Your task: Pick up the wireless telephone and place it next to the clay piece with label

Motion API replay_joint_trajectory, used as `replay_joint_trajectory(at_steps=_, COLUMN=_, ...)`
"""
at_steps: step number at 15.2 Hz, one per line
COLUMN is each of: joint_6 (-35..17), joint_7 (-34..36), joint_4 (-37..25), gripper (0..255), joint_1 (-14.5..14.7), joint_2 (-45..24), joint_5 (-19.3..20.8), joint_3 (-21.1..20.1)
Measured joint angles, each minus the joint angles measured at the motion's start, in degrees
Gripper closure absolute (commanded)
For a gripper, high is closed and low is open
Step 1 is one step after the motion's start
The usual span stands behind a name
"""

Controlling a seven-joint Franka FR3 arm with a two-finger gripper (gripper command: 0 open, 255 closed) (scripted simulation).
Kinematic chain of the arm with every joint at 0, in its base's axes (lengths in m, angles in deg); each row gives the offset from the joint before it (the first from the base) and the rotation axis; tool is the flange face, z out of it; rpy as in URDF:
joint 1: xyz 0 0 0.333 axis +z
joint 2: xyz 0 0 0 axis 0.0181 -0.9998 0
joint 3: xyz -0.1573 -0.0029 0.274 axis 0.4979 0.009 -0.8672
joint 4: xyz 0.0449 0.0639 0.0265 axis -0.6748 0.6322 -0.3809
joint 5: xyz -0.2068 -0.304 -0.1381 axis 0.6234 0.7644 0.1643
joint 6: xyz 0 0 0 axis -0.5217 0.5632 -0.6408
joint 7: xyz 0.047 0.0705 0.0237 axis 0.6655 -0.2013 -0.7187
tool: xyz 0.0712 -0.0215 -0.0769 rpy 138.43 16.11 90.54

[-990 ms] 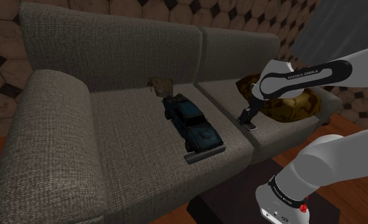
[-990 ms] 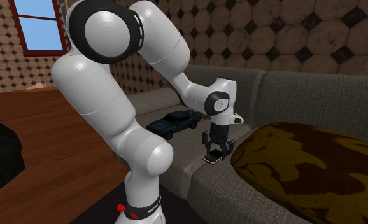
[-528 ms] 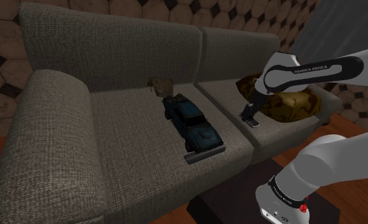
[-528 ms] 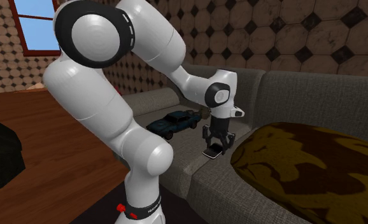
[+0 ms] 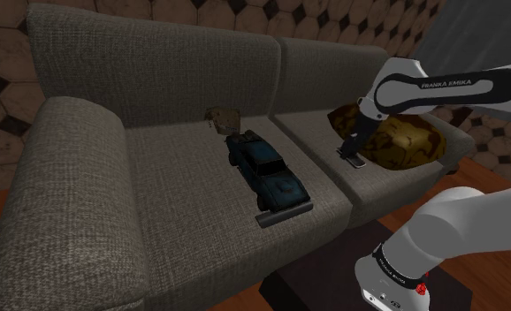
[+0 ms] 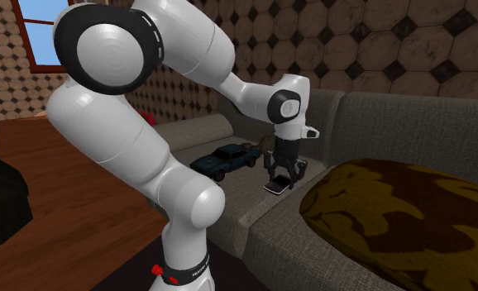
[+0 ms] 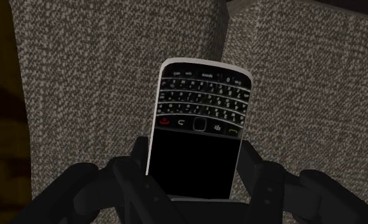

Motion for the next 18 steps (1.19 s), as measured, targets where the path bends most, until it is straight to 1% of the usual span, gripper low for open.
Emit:
replay_joint_trajectory(at_steps=14, joint_6=11.71, joint_7=0.51, joint_4=-8.34, gripper=255, joint_1=0.30, joint_2=3.39, joint_5=-0.97, joint_3=-1.68)
replay_joint_trajectory(at_steps=18, joint_6=10.28, joint_7=2.46, joint_4=-12.51, gripper=255, joint_1=2.38, joint_2=-2.27, joint_5=-2.94, joint_3=-3.08)
